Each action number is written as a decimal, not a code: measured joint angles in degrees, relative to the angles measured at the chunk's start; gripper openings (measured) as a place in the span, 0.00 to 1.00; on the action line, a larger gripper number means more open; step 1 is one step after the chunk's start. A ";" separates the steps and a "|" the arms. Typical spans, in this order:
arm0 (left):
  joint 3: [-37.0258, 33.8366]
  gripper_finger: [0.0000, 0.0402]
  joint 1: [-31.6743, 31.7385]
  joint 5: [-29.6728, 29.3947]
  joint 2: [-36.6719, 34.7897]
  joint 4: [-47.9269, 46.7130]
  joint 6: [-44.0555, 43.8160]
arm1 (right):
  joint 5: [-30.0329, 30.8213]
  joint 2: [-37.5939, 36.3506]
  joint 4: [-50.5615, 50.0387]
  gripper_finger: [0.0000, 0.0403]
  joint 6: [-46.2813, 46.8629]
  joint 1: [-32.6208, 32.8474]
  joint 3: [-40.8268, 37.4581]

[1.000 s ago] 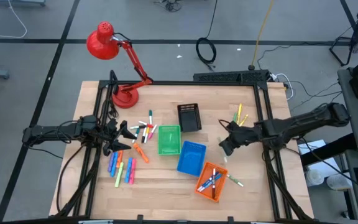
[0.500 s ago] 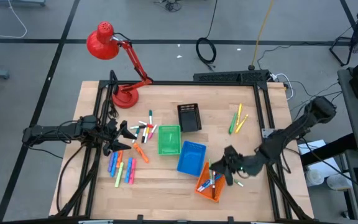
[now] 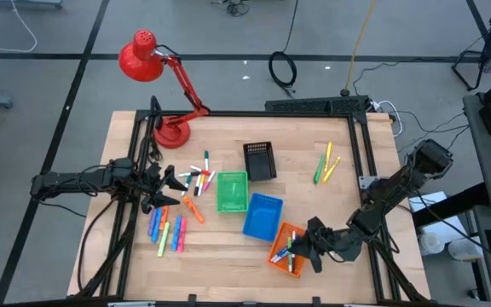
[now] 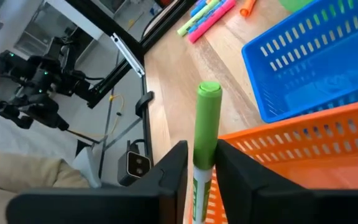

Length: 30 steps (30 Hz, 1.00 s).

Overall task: Pick & Place Markers
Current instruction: Put the top green marker pen into the orange basket, then put the green marker pen into the orange basket

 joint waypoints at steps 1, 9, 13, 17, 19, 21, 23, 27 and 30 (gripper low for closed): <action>0.00 0.68 0.00 0.01 -0.01 0.02 0.00 | 0.00 -0.02 0.01 0.19 -0.59 -0.01 0.00; 0.00 0.68 0.00 0.01 0.01 0.00 0.00 | -0.05 -0.07 0.00 0.25 -4.11 -0.09 0.02; 0.00 0.68 0.00 0.00 0.00 0.01 0.00 | -0.11 -0.07 0.00 0.31 -5.08 -0.09 0.02; 0.00 0.68 0.00 0.01 0.01 0.02 0.00 | -0.13 -0.07 0.23 0.37 -8.76 -0.09 0.02; 0.00 0.68 0.00 0.00 0.01 0.00 0.00 | -0.15 -0.07 1.16 0.39 -11.59 -0.09 0.02; 0.00 0.68 0.00 -0.01 0.01 0.01 0.00 | -0.15 -0.07 2.60 0.40 -14.85 -0.11 0.02; 0.00 0.68 0.00 0.00 0.00 0.01 0.00 | -0.17 -0.07 4.58 0.41 -18.31 -0.11 0.02; 0.00 0.68 0.00 0.01 0.01 0.02 0.00 | -0.42 -0.19 8.04 0.41 -24.66 -0.11 0.04; 0.00 0.68 0.00 -0.01 -0.01 0.02 -0.04 | -2.64 -2.70 6.17 0.40 -25.72 0.06 0.66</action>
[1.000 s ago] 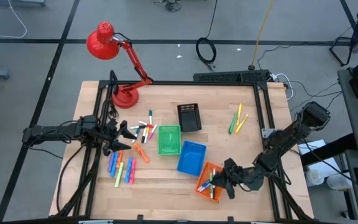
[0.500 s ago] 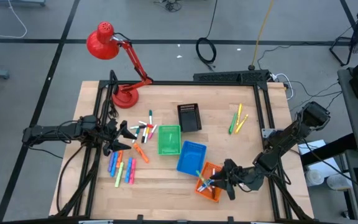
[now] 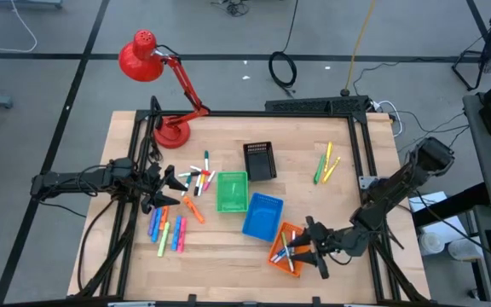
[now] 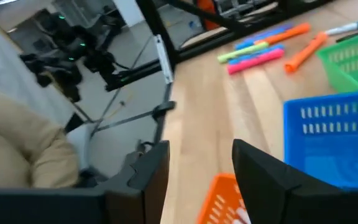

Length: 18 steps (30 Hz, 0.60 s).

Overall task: Pick & Place Markers
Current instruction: Put the green marker pen into the orange basket

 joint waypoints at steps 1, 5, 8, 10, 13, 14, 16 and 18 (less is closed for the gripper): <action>0.00 0.68 0.00 0.02 0.01 -0.04 0.00 | -0.61 -1.29 -3.09 0.40 1.20 0.01 1.12; 0.00 0.68 0.00 0.02 0.02 -0.02 0.04 | -0.80 -5.72 -28.30 0.40 8.98 0.12 9.59; 0.00 0.68 0.00 0.00 0.02 -0.02 0.04 | -1.06 -5.83 -48.20 0.40 16.39 0.12 18.61; 0.00 0.68 0.00 0.00 0.00 0.02 0.04 | -3.26 -4.57 -60.38 0.40 22.72 0.12 24.27; 0.00 0.68 -0.01 0.00 0.00 -0.01 0.04 | -8.64 -1.41 -76.76 0.40 32.32 0.12 29.39; 0.00 0.68 0.00 0.00 0.00 -0.01 0.04 | -10.47 -0.36 -80.41 0.39 35.10 0.12 29.74; 0.00 0.68 0.00 0.00 0.00 -0.02 0.06 | -14.91 1.50 -84.26 0.39 39.51 0.12 29.22; 0.00 0.68 0.00 0.02 0.00 -0.02 0.04 | -18.38 3.30 -84.42 0.39 41.88 0.12 27.55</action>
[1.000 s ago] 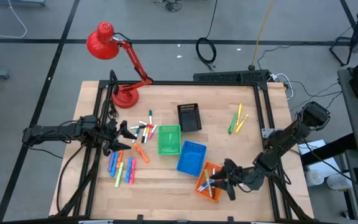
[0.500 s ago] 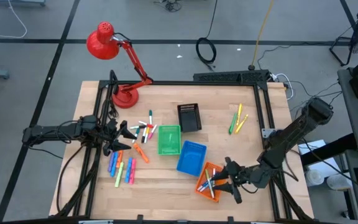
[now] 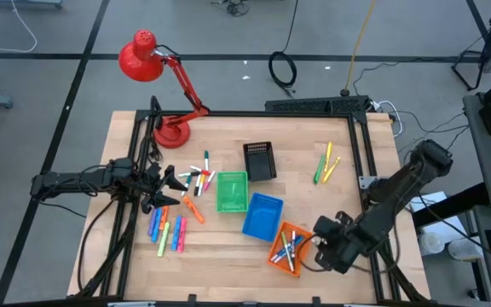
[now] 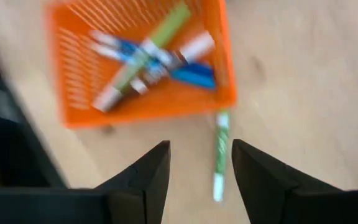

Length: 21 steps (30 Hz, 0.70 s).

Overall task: Pick & Place Markers
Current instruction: Put the green marker pen into the orange basket

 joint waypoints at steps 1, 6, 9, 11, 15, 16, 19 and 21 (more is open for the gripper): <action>0.00 0.68 0.00 -0.01 0.00 0.00 0.02 | -1.29 0.89 0.49 0.39 0.53 0.00 -0.88; 0.00 0.68 0.00 -0.02 0.01 0.00 0.02 | -3.46 4.69 4.20 0.39 0.65 0.00 -4.96; 0.00 0.68 0.00 -0.02 0.02 0.01 0.02 | -3.13 5.80 6.83 0.39 0.70 0.00 -8.52; 0.00 0.68 0.00 -0.02 0.02 0.02 0.00 | -2.99 5.87 11.24 0.39 1.03 -0.02 -11.56; 0.00 0.68 0.00 -0.02 0.01 0.02 -0.03 | -2.93 5.87 21.77 0.39 1.94 0.01 -17.49; 0.00 0.68 0.00 -0.01 0.00 0.00 -0.04 | -2.77 5.63 23.80 0.39 2.09 0.01 -18.79; 0.00 0.68 0.00 -0.02 0.01 0.00 0.00 | -2.36 5.40 26.52 0.39 2.59 0.02 -21.14; 0.00 0.68 0.00 -0.02 0.00 0.02 0.00 | -2.46 5.58 25.22 0.39 3.88 0.02 -21.58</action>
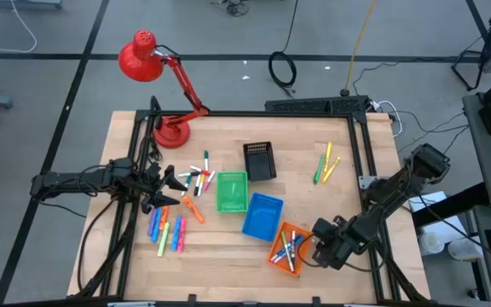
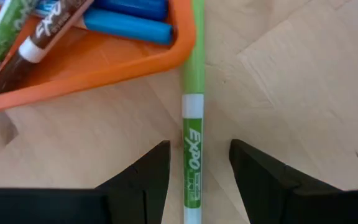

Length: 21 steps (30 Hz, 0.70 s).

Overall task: Pick & Place Markers
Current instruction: Put the green marker pen into the orange basket

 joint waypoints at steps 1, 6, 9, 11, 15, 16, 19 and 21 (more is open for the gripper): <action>0.00 0.68 0.00 0.00 0.02 -0.01 0.00 | -0.27 0.11 -1.14 0.38 0.80 0.00 -0.10; 0.00 0.68 0.00 0.00 0.00 0.00 -0.02 | -0.76 0.23 -5.63 0.28 4.17 -0.02 -1.07; 0.00 0.68 0.00 0.01 0.01 -0.01 -0.05 | -0.81 0.23 -5.25 0.18 4.56 -0.02 -2.17; 0.00 0.68 0.00 0.00 0.01 -0.01 -0.07 | -0.84 0.23 -4.92 0.11 5.02 -0.02 -3.00; 0.00 0.68 0.00 0.02 0.01 -0.02 -0.16 | -1.93 0.17 -3.91 0.04 6.08 -0.05 -4.83; 0.00 0.68 0.00 0.00 0.02 0.00 -0.19 | -2.44 0.10 -3.74 0.05 6.95 -0.10 -5.27; 0.00 0.68 0.00 0.02 0.00 0.00 -0.17 | -2.12 -0.01 -3.30 0.06 9.86 -0.07 -6.17; 0.00 0.68 0.00 0.00 0.01 -0.02 -0.02 | -1.07 -0.16 -3.32 0.06 10.56 -0.04 -6.28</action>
